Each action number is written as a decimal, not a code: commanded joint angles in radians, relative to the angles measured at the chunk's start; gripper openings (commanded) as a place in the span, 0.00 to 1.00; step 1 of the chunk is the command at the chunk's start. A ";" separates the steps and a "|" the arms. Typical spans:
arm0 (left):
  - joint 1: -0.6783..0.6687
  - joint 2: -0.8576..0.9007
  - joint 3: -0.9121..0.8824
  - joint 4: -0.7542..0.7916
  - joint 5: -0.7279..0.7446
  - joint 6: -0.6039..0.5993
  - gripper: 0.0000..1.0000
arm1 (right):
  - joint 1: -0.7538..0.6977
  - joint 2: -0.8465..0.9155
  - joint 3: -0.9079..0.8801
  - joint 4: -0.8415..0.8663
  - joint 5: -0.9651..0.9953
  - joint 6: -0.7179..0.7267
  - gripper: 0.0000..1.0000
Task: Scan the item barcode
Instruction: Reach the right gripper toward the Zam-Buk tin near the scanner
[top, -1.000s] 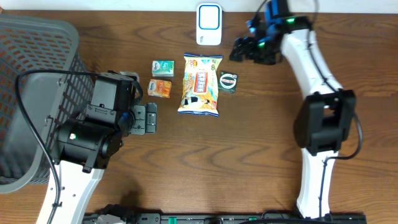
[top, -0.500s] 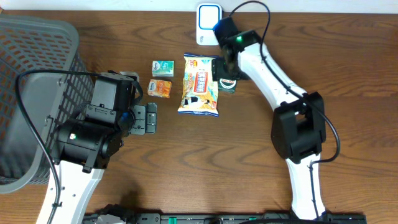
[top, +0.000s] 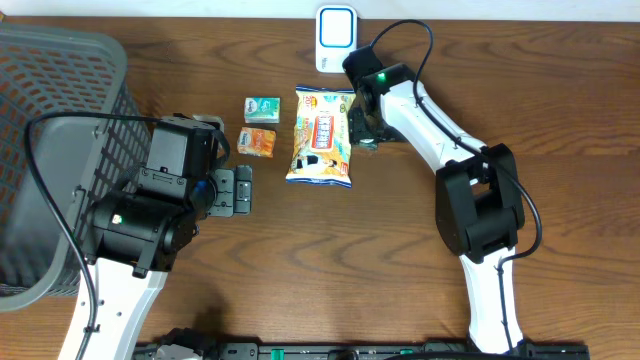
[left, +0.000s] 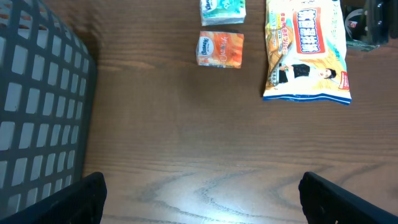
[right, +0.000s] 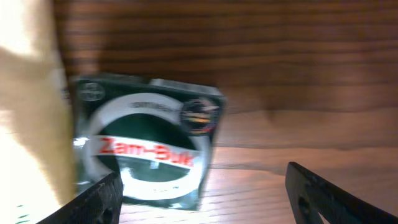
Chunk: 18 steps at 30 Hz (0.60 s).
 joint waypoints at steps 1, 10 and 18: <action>0.000 0.003 0.013 -0.005 -0.006 0.001 0.98 | -0.016 0.010 -0.007 -0.035 0.143 0.018 0.79; 0.000 0.003 0.013 -0.005 -0.006 0.001 0.98 | -0.064 0.001 0.009 -0.081 0.055 0.008 0.79; 0.000 0.003 0.013 -0.005 -0.006 0.001 0.98 | -0.061 -0.004 0.048 -0.026 -0.116 -0.002 0.77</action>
